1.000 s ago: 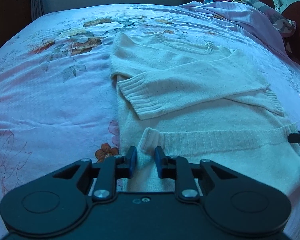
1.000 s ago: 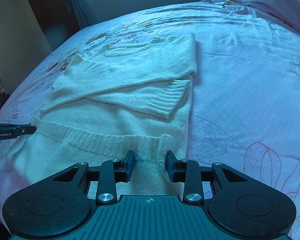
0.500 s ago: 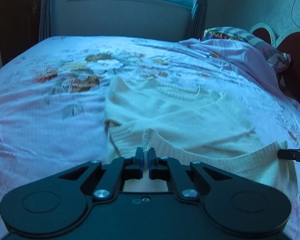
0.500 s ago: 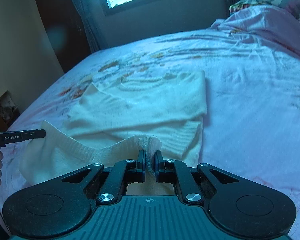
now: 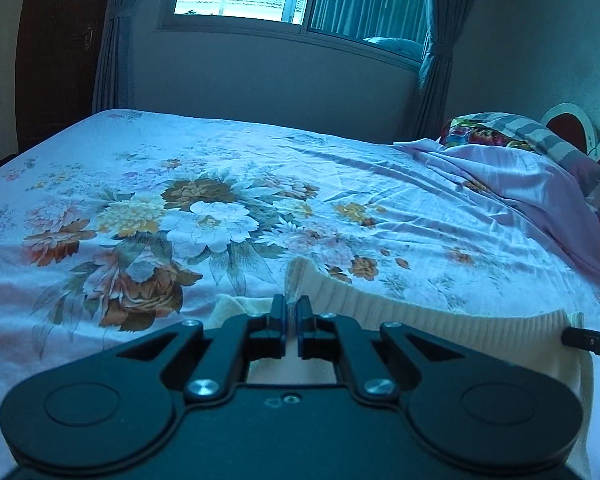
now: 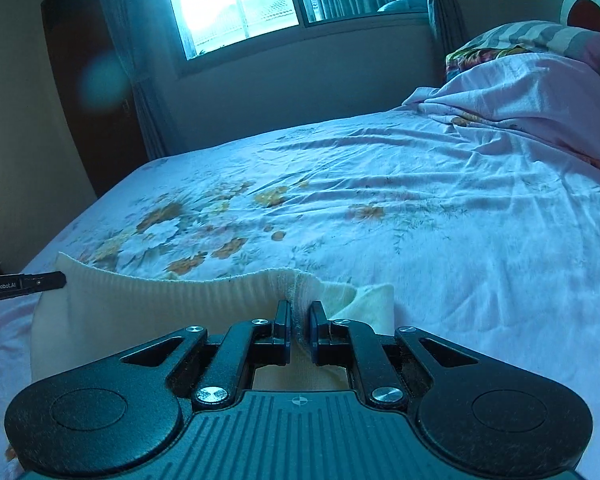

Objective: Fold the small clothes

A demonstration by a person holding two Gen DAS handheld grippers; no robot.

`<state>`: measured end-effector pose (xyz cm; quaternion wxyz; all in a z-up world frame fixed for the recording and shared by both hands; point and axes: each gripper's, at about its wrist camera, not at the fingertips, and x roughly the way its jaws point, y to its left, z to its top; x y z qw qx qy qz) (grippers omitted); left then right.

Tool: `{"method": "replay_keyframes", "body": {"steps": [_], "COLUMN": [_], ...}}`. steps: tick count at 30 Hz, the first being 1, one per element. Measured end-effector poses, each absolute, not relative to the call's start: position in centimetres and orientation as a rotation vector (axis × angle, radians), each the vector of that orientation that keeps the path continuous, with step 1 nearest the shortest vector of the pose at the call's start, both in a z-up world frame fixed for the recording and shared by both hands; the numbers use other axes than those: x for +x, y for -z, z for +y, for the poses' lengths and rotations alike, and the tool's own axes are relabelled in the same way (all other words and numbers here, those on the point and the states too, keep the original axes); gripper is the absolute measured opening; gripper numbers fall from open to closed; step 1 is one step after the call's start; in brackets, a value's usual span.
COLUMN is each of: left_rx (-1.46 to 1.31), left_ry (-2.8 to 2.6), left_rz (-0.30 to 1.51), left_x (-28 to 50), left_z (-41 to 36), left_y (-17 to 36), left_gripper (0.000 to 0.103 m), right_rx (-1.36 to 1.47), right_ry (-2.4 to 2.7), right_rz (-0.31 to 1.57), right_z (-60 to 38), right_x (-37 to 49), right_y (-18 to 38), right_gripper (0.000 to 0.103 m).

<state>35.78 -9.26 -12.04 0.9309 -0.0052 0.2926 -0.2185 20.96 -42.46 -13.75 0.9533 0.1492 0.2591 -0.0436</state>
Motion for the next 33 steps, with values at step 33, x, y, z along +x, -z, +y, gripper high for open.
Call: {"method": "replay_keyframes", "body": {"steps": [33], "left_rx": [0.128], "left_ry": [0.371], "left_rz": [0.787], "left_x": [31.5], "left_z": [-8.6], "left_y": [18.6], "left_gripper": [0.027], "right_rx": [0.114], "right_ry": [0.231], "right_rz": [0.751], "right_z": [-40.2], "right_x": [23.7], "right_y": [20.1], "right_gripper": [0.024]}}
